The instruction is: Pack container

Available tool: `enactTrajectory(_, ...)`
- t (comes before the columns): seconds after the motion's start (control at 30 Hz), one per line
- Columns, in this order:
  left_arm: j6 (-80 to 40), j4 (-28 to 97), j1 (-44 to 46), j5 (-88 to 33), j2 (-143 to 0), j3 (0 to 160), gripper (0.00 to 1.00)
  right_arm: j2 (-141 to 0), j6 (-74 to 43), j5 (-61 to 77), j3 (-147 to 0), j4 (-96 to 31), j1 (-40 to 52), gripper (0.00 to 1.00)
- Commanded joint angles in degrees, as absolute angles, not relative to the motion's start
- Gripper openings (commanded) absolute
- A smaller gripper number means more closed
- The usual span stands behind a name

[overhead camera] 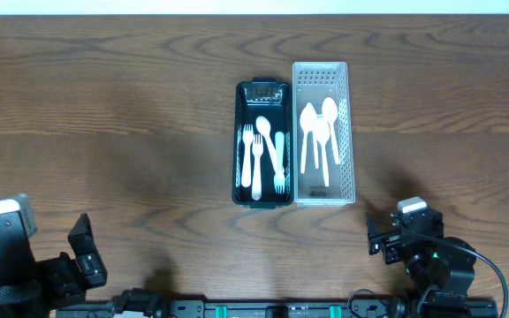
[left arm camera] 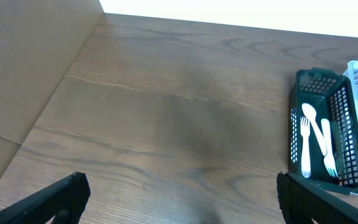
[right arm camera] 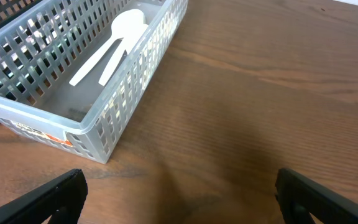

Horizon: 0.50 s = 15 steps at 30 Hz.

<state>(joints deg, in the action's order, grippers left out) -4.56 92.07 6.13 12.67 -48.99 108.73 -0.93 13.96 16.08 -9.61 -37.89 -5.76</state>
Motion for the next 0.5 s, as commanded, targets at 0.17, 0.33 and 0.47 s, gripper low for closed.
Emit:
enactTrajectory(0.17,-5.7,83.8,2.2,11.9,-46.5,105.7,0.98,-0.3,14.4,16.1,-9.3,-37.9,-5.6,0.99)
enactTrajectory(0.33,-8.4,67.4,-1.0,9.2,-40.1,90.5,0.98,-0.3,14.4,16.1,-9.3,-37.9,-5.6,0.99)
enactTrajectory(0.47,-11.7,56.5,-1.5,9.2,-33.8,75.0,0.98,-0.3,14.4,16.1,-9.3,-37.9,-5.6,0.99)
